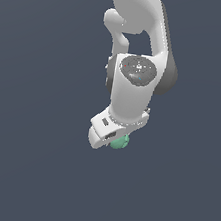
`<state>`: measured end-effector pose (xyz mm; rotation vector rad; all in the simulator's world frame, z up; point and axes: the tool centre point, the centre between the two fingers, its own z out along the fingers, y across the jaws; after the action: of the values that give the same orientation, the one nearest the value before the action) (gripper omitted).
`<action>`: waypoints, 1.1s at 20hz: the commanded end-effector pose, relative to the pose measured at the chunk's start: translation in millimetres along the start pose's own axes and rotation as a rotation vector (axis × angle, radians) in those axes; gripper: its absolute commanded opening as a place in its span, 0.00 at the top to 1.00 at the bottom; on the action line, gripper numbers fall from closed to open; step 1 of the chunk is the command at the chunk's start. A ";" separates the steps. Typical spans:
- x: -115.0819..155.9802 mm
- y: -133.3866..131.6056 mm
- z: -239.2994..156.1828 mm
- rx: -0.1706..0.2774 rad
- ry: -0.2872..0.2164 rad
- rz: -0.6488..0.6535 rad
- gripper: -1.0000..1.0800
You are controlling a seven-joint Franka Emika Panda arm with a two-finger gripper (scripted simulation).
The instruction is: Pick up the object and move it to a goal position.
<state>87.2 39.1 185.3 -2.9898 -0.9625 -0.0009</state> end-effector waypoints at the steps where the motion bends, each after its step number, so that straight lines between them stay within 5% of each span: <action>1: 9.0 -0.1 -24.4 0.001 0.000 0.000 1.00; 22: 58.6 3.3 -145.0 0.000 -0.001 0.001 1.00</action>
<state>134.8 69.3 325.1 -2.9902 -0.9616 -0.0008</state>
